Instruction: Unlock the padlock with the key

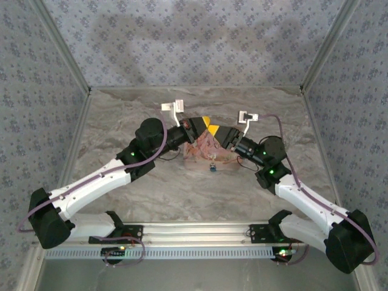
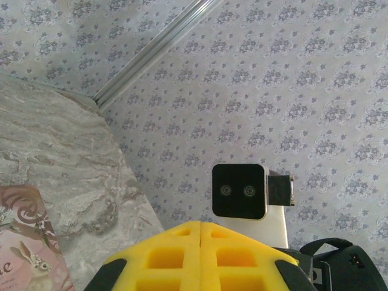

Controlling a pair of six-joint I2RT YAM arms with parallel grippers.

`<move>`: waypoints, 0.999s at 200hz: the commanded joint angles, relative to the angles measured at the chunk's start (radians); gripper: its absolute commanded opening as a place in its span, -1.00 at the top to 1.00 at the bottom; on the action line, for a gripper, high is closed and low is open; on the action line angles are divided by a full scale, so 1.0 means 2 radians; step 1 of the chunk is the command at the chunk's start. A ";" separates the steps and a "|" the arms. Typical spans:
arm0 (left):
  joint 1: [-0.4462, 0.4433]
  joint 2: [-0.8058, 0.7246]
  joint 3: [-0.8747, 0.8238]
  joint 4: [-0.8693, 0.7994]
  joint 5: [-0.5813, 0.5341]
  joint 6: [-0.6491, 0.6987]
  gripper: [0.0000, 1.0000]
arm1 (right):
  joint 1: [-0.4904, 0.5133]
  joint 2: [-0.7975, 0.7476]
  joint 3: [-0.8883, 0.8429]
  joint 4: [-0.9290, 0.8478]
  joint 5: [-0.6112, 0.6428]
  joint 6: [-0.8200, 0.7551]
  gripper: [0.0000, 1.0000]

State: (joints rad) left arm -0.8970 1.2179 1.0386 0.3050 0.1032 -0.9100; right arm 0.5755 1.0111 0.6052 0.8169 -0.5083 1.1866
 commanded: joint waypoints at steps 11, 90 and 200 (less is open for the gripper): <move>-0.005 -0.011 -0.004 0.033 -0.004 -0.003 1.00 | 0.005 0.002 0.005 0.016 0.008 -0.009 0.42; -0.006 -0.022 -0.009 0.020 -0.012 0.002 1.00 | -0.005 -0.014 -0.001 -0.008 0.007 -0.029 1.00; 0.020 -0.021 0.039 -0.099 0.071 0.017 0.06 | -0.033 -0.048 0.029 -0.125 -0.076 -0.096 1.00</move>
State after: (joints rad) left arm -0.8631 1.1625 1.0561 0.1516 0.1623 -0.8989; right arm 0.5144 0.9371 0.6109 0.6220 -0.5980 1.0519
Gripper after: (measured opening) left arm 0.487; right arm 0.064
